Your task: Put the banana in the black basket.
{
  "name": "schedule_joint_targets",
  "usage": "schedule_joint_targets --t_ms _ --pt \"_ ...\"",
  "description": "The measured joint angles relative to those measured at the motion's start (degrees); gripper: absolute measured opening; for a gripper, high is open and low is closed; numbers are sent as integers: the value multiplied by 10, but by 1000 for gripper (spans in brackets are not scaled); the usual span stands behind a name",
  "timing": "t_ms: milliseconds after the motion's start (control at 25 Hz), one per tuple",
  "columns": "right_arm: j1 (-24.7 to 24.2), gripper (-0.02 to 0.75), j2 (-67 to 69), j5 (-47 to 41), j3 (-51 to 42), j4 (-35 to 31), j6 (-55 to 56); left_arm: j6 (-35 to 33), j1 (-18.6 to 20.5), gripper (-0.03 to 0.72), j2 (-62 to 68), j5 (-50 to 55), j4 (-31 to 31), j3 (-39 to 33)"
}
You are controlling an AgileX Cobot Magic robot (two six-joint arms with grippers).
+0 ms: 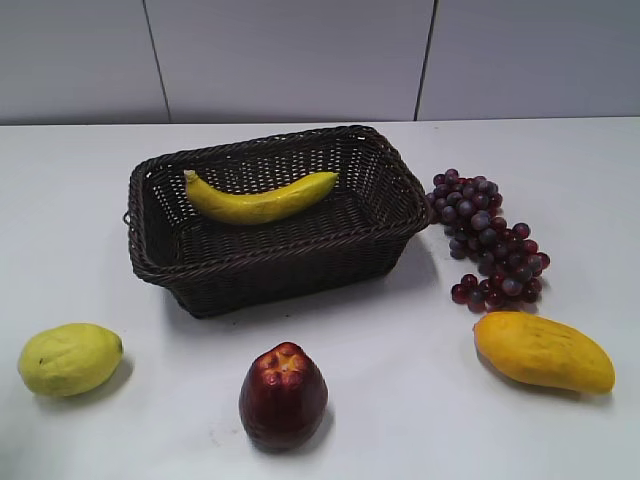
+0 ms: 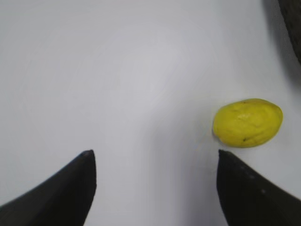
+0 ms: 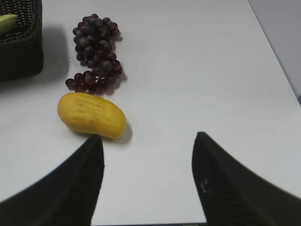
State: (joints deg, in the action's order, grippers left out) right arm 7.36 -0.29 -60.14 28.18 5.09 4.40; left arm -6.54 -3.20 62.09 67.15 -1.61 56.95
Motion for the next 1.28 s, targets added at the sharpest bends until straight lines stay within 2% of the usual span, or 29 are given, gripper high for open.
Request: schedule_joint_targets --t_ms 200,320,640,960,1280 --pt "0 482 0 0 0 0 0 4 0 592 -155 -35 41 -111" --pt "0 482 0 0 0 0 0 4 0 592 -250 -35 42 -156" --pt "0 482 0 0 0 0 0 6 0 592 -476 13 43 -209" --pt "0 482 0 0 0 0 0 -9 0 592 -544 27 57 -246" --pt "0 482 0 0 0 0 0 -36 0 592 -544 -27 65 -259"
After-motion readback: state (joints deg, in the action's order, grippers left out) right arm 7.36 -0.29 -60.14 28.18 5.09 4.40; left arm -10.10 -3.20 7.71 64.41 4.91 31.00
